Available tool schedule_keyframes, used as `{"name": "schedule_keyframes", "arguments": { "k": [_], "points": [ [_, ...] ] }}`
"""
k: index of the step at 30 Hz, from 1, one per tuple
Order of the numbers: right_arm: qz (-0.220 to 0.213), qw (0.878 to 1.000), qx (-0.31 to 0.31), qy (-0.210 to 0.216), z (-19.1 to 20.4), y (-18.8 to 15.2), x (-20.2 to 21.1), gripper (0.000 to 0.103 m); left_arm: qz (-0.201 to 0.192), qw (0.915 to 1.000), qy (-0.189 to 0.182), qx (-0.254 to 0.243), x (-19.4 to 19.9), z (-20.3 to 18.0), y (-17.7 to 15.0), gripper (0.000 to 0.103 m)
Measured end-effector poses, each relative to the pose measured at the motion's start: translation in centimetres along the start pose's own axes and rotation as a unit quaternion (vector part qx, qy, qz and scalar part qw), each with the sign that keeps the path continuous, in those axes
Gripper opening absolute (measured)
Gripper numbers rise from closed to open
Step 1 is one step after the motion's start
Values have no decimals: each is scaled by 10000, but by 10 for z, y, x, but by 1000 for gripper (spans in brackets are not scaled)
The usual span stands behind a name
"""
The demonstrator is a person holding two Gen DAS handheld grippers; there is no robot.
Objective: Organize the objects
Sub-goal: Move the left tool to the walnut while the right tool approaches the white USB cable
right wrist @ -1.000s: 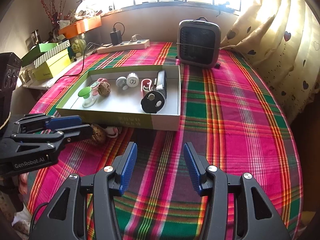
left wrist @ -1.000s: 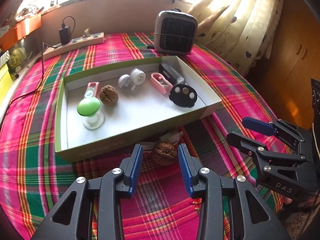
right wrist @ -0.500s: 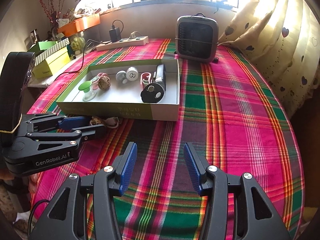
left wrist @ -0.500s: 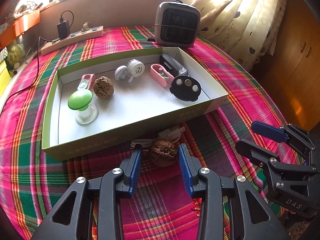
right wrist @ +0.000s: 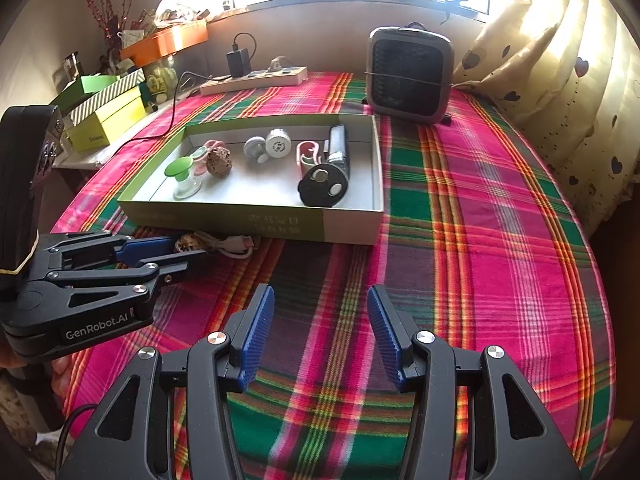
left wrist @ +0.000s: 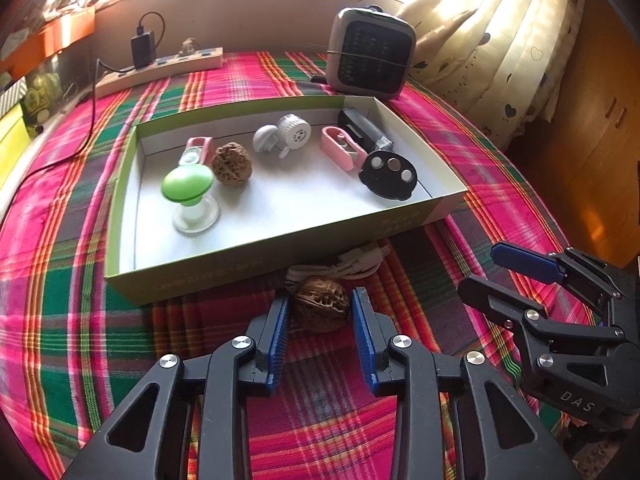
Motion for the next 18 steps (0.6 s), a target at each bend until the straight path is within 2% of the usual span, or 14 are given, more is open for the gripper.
{"name": "schedule_keyframes", "arguments": {
  "k": [12,18],
  "points": [
    [121,9980,261,565,38,10,-25,50,-39,9987,224,451,18,41,-24,29],
    [165,9967,475,631,55,12,-34,50,-76,9982,222,545,22,53,-31,29]
  ]
}}
Point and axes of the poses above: each gripper's, at about its wrist camera, not at the fingertips, and x roughly against the way its jaws point, z to its left, y to its top, the point moved 3 cm from there along -x, roughly the way its jaws point, and after that the axes turned 13 degrees about -x, right-handed, at the moved point
